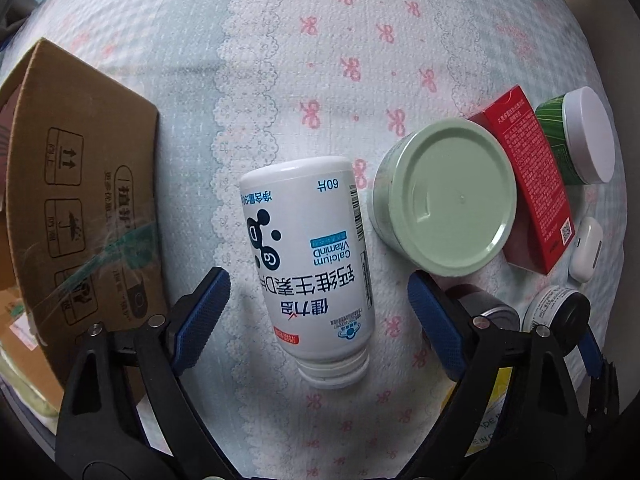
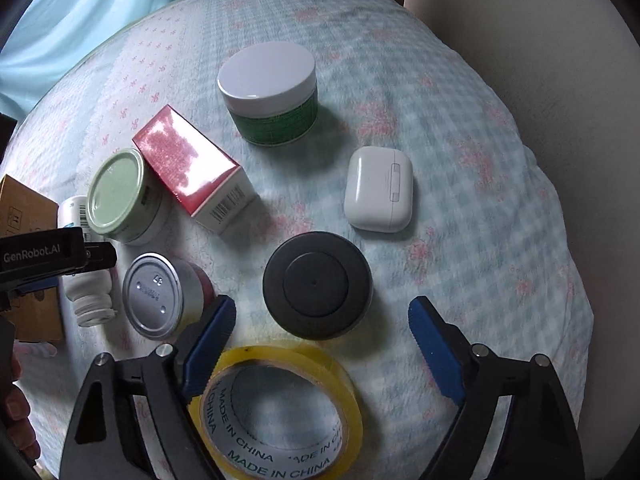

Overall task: Organize rigid objects
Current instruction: 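Grasp the white vitamin bottle with the left gripper while the right grasps the black-lidded tin, then carry the bottle and tin over the cardboard box with both grippers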

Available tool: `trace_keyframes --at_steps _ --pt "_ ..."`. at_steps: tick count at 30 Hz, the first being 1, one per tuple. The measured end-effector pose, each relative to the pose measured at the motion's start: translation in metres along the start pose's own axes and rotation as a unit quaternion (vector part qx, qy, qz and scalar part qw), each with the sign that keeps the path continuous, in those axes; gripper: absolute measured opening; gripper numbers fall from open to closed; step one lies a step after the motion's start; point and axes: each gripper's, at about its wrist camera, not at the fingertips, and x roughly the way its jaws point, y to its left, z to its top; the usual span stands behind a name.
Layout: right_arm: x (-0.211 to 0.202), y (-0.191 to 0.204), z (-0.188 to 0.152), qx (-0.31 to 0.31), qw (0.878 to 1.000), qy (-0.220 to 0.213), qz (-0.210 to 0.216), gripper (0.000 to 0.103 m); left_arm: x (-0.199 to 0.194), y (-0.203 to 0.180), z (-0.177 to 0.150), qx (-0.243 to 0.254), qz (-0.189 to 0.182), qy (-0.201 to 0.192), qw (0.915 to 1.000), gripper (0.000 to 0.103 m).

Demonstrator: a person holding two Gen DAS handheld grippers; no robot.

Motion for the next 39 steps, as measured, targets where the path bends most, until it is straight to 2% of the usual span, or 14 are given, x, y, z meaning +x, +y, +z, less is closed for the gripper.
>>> trace_keyframes --at_steps 3,5,6,7,8,9,17,23,28,33,39 --pt "0.011 0.006 0.007 -0.009 1.000 0.004 -0.010 0.080 0.013 0.001 0.004 0.005 -0.005 0.008 0.9999 0.071" --pt "0.019 0.009 0.011 -0.014 1.000 0.014 -0.012 0.068 0.019 0.001 0.005 0.005 -0.009 0.009 0.9999 0.071" --pt "0.024 0.011 0.011 -0.013 1.000 0.021 -0.016 0.065 0.021 0.000 0.005 0.007 -0.011 0.007 0.9999 0.069" --pt "0.028 0.013 0.012 -0.011 0.999 0.029 -0.021 0.058 0.021 -0.004 0.008 0.010 -0.013 0.002 0.9999 0.066" --pt "0.031 0.014 0.012 -0.011 0.999 0.033 -0.029 0.054 0.020 -0.005 0.008 0.013 -0.012 -0.004 0.9998 0.054" --pt "0.032 0.013 0.011 -0.011 0.999 0.034 -0.033 0.053 0.019 -0.004 0.008 0.014 -0.017 -0.008 0.9997 0.050" --pt "0.033 0.016 0.011 -0.011 0.999 0.032 -0.034 0.052 0.009 0.010 0.008 0.002 -0.038 -0.019 0.9991 0.050" --pt "0.015 0.006 0.014 -0.006 0.999 0.021 -0.025 0.052 -0.026 0.013 -0.004 0.011 -0.043 -0.050 0.9978 0.050" --pt "-0.020 0.000 0.015 -0.010 1.000 -0.002 -0.020 0.052 -0.067 0.020 -0.014 0.001 -0.056 -0.077 0.9954 0.050" --pt "-0.073 -0.003 0.023 -0.030 0.999 -0.031 -0.019 0.052 -0.133 0.025 -0.034 -0.002 -0.079 -0.122 0.9894 0.050" --pt "-0.160 0.009 0.031 -0.067 0.996 -0.065 -0.005 0.052 -0.223 0.036 -0.055 -0.006 -0.096 -0.175 0.9799 0.050"
